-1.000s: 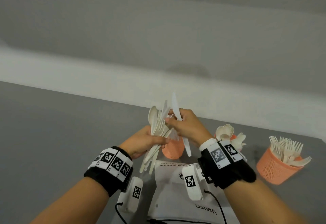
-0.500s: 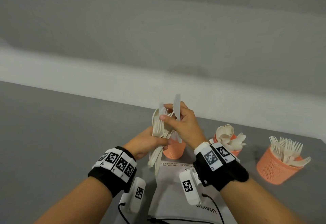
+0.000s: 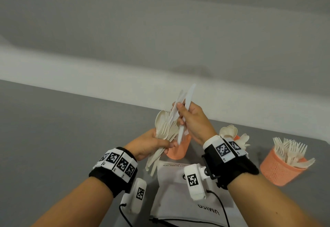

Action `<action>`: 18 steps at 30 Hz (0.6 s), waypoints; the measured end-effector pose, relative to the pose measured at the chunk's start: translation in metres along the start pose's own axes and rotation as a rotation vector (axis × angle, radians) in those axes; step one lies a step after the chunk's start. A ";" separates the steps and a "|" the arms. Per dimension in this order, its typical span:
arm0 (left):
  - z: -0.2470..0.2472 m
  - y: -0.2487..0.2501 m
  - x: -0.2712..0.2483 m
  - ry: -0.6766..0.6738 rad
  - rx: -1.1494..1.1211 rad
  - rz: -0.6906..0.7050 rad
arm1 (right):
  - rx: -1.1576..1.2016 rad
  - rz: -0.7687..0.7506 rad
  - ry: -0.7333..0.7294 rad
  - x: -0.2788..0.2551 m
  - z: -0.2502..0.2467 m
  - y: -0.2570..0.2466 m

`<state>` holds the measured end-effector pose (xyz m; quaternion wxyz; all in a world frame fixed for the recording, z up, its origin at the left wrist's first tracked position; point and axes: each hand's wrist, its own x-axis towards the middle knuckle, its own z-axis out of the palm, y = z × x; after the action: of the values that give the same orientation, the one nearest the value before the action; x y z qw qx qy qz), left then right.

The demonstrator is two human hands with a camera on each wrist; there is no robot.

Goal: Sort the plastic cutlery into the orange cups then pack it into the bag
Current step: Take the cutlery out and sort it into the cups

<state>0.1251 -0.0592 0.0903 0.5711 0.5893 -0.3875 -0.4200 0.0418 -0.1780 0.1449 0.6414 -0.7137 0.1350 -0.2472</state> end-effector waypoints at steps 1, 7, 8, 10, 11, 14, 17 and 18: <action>-0.001 -0.001 0.000 0.005 0.001 -0.010 | 0.041 -0.008 0.035 0.002 -0.003 -0.003; -0.006 -0.002 -0.002 0.090 0.034 -0.077 | 0.222 -0.181 0.192 0.013 -0.017 -0.027; -0.007 -0.002 -0.002 0.127 0.002 -0.078 | 0.272 -0.184 0.176 0.012 -0.017 -0.028; -0.007 -0.003 0.001 0.199 -0.102 -0.080 | 0.258 -0.161 0.122 0.006 -0.011 -0.025; -0.006 -0.002 0.002 0.222 -0.162 -0.082 | 0.198 -0.140 0.083 0.000 -0.006 -0.021; -0.003 0.005 0.004 0.275 -0.314 -0.070 | -0.017 -0.101 -0.027 -0.019 0.011 -0.003; -0.002 0.012 0.005 0.326 -0.447 -0.057 | -0.222 -0.126 -0.145 -0.030 0.023 0.020; -0.003 0.013 0.005 0.347 -0.465 -0.070 | -0.309 -0.126 -0.153 -0.031 0.026 0.025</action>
<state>0.1295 -0.0637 0.1030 0.7337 0.5188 -0.1568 -0.4098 0.0328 -0.1438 0.1133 0.5159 -0.8274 0.0770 -0.2081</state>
